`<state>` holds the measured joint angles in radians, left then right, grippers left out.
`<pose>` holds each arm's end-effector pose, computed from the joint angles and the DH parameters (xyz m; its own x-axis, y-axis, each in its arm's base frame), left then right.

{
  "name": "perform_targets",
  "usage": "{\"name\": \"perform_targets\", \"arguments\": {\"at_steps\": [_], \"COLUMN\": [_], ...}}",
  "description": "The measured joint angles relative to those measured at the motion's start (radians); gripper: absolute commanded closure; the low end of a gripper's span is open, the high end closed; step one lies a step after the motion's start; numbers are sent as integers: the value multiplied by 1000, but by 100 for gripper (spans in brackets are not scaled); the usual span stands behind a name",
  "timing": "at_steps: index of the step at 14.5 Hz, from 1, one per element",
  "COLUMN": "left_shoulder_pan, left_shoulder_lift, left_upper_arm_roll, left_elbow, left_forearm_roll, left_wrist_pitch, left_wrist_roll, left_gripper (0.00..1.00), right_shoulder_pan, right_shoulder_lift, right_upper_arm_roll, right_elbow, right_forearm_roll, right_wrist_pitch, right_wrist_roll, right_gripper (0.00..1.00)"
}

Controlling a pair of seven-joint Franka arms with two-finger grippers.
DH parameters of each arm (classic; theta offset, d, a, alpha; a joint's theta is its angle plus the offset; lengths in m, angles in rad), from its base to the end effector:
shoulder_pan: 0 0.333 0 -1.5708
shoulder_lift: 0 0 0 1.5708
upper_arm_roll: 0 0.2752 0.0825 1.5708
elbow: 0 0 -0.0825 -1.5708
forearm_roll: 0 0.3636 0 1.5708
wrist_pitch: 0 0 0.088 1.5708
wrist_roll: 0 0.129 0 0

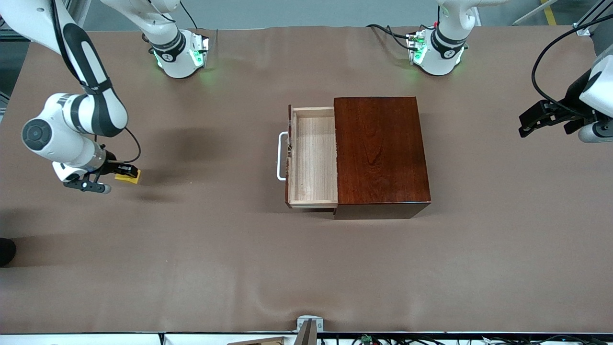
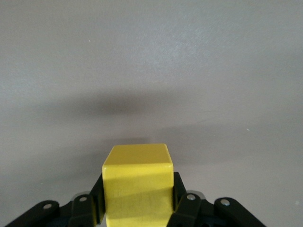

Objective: Open drawer, take yellow block, close drawer
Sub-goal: 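Set down the cube with the right gripper while the left gripper reaches the drawer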

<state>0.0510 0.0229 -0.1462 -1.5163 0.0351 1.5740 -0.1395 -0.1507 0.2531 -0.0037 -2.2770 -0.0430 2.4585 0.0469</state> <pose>0.5400 -0.0462 0.5745 0.9983 0.0443 0.0391 0.0454 -0.9986 -0.0266 0.4975 -0.0781 0.1935 0.9835 -0.1667 -0.0707 -0.1650 -0.9859 0.0289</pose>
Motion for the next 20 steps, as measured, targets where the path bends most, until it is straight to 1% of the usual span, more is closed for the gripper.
{"name": "perform_targets", "arguments": {"at_steps": [3, 4, 5, 6, 7, 8, 9, 10, 11, 13, 15, 17, 19, 20], "left_shoulder_pan": [-33, -56, -88, -130, -182, -241, -301, -357, -405, -481, -544, -603, -674, -718], "left_shoulder_lift": [3, 9, 19, 36, 60, 92, 131, 175, 221, 304, 379, 442, 512, 550], "left_upper_arm_roll": [-45, -69, -97, -122, -140, -148, -151, -152, -152, -150, -147, -143, -129, -109], "left_elbow": [0, -1, -1, -2, -2, 4, 20, 46, 73, 112, 130, 141, 177, 203], "left_forearm_roll": [-1, -1, -1, 0, 7, 26, 44, 55, 59, 62, 67, 102, 143, 149], "left_wrist_pitch": [0, 0, 0, 1, 4, 14, 23, 35, 59, 145, 246, 332, 389, 414], "left_wrist_roll": [-11, -51, -122, -216, -320, -423, -518, -607, -691, -850, -978, -1095, -1250, -1328], "left_gripper": [0, 0, 0, 0, 0, 0, 0, 0, 0, 0, 0, 0, 0, 0], "right_shoulder_pan": [0, 0, 0, -1, -2, -3, -3, -4, -5, -7, -10, -10, -10, -10], "right_shoulder_lift": [40, 53, 65, 75, 84, 86, 86, 86, 86, 87, 86, 85, 75, 62], "right_upper_arm_roll": [3, 3, 3, 3, 2, 2, 2, 2, 2, 2, 2, 2, 2, 3], "right_elbow": [-23, -24, -24, -24, -24, -24, -24, -24, -24, -24, -23, -20, -10, 1], "right_forearm_roll": [-1, -1, -1, -1, -1, -1, -1, -1, -1, -1, -1, -1, -1, -1], "right_wrist_pitch": [66, 78, 89, 100, 109, 111, 111, 111, 111, 111, 111, 107, 74, 36], "right_wrist_roll": [0, 0, 0, 0, 0, 0, 1, 1, 1, 1, 1, 1, 1, 1], "right_gripper": [100, 100, 97, 89, 63, 55, 38, 12, 0, 0, 0, 0, 0, 0]}}
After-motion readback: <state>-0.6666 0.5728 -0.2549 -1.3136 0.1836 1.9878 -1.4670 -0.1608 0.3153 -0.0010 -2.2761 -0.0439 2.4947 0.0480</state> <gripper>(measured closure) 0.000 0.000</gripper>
